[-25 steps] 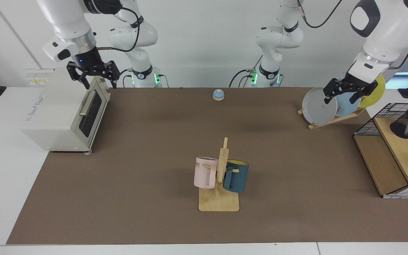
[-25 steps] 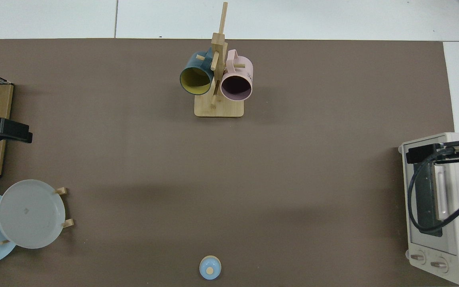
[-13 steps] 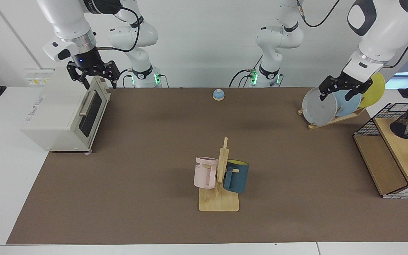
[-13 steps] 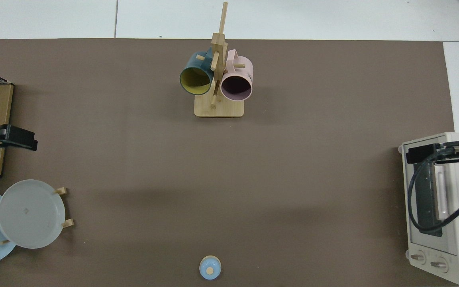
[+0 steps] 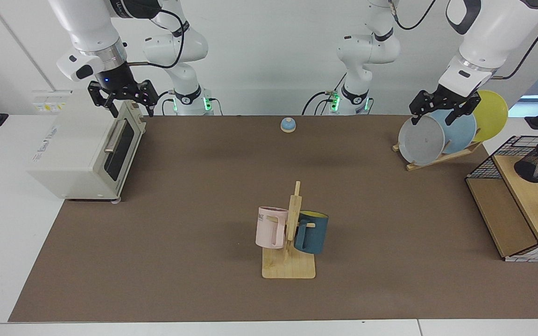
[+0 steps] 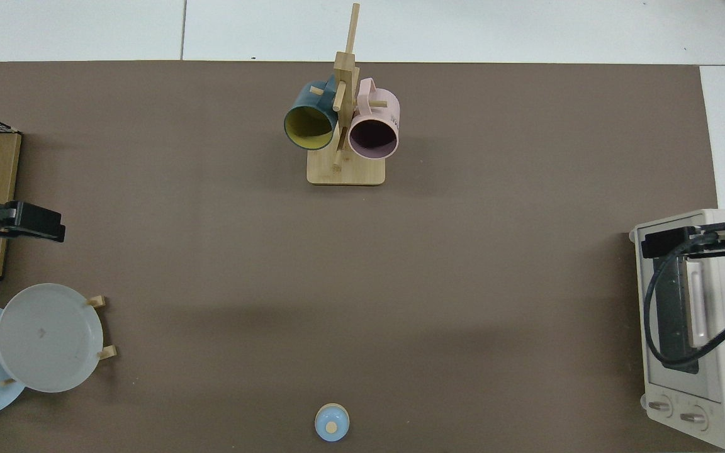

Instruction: Put markers into pen holder

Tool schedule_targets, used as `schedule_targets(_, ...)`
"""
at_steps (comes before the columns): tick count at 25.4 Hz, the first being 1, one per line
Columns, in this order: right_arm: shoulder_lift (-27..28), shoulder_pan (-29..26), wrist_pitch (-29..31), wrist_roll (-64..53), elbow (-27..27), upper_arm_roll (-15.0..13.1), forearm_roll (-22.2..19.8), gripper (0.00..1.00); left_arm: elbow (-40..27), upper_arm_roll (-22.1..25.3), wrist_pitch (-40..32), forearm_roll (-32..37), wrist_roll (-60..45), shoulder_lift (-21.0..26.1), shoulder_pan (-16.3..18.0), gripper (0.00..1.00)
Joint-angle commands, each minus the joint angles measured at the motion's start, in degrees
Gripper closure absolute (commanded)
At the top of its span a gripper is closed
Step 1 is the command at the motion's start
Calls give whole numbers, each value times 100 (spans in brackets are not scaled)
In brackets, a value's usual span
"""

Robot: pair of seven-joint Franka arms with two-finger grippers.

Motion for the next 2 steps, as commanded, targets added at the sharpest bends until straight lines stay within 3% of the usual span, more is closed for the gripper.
schedule_targets(1, -111, -100, 20, -62, -105, 49, 31, 0, -214, -79, -7, 87, -52, -174, 109, 0)
schedule_targets(2, -111, -100, 20, -62, -105, 49, 40, 0, -214, -79, -33, 87, -61, -183, 109, 0)
